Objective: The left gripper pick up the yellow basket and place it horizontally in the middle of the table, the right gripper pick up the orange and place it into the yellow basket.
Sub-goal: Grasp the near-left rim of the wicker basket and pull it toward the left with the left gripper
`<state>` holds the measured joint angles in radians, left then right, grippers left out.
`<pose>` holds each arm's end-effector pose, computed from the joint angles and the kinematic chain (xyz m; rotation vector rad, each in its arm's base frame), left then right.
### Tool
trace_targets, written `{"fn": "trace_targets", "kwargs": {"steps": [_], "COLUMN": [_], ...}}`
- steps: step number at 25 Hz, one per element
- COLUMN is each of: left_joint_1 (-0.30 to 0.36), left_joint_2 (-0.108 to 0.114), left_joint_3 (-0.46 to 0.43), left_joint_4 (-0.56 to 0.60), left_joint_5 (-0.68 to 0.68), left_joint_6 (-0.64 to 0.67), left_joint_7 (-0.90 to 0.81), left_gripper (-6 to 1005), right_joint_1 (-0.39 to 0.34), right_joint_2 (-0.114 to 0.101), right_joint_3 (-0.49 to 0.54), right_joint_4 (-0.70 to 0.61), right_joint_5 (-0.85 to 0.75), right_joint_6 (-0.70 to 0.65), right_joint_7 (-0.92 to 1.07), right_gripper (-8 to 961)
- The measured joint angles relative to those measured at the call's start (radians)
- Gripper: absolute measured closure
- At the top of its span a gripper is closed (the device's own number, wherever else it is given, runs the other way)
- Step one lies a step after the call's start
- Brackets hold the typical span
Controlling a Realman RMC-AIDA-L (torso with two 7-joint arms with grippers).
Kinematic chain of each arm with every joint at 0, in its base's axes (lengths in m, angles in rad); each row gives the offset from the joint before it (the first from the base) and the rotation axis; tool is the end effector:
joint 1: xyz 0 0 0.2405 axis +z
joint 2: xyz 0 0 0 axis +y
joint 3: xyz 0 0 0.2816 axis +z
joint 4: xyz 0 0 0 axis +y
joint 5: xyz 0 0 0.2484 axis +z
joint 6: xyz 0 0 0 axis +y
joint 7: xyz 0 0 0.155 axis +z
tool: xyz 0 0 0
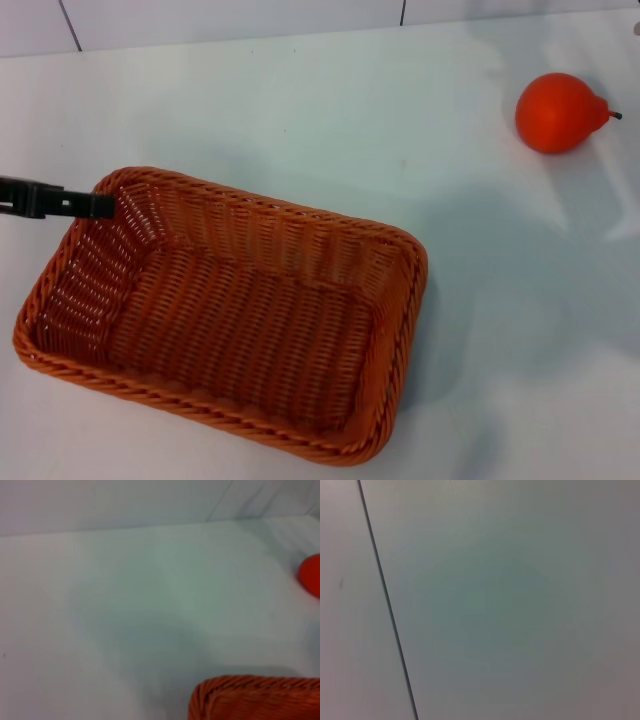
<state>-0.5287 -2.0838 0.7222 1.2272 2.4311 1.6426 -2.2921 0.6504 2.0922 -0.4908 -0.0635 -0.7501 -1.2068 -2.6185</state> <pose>-0.2857 0.3954 0.0711 -2.4248 -1.3083 -0.1357 0.3356 0.4388 0.0079 -0.6986 -1.4813 -1.4845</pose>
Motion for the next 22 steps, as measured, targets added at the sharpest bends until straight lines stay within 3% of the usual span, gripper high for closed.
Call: {"fn": "trace_targets", "kwargs": {"steps": [13, 20, 22], "left_joint_1": [-0.052, -0.062, -0.066], "left_joint_2": [-0.065, -0.074, -0.074], "left_joint_3": [0.004, 0.036, 0.039], "left_joint_4": [0.002, 0.002, 0.002], "left_joint_5": [0.253, 0.302, 0.303], "left_joint_6": [-0.011, -0.004, -0.001], "left_joint_7": [-0.009, -0.016, -0.018], "left_gripper": [204, 236, 333], "right_joint_1": [0.003, 0.008, 0.009], "right_joint_2": [0.000, 0.000, 0.000], "right_joint_3": [0.002, 0.001, 0.001], "right_joint_4": [-0.001, -0.001, -0.001], "right_joint_5": [0.000, 0.000, 0.000], "right_joint_6": [0.016, 0.021, 0.021], "right_joint_7": [0.000, 0.000, 0.000], "right_gripper": [129, 129, 129]}}
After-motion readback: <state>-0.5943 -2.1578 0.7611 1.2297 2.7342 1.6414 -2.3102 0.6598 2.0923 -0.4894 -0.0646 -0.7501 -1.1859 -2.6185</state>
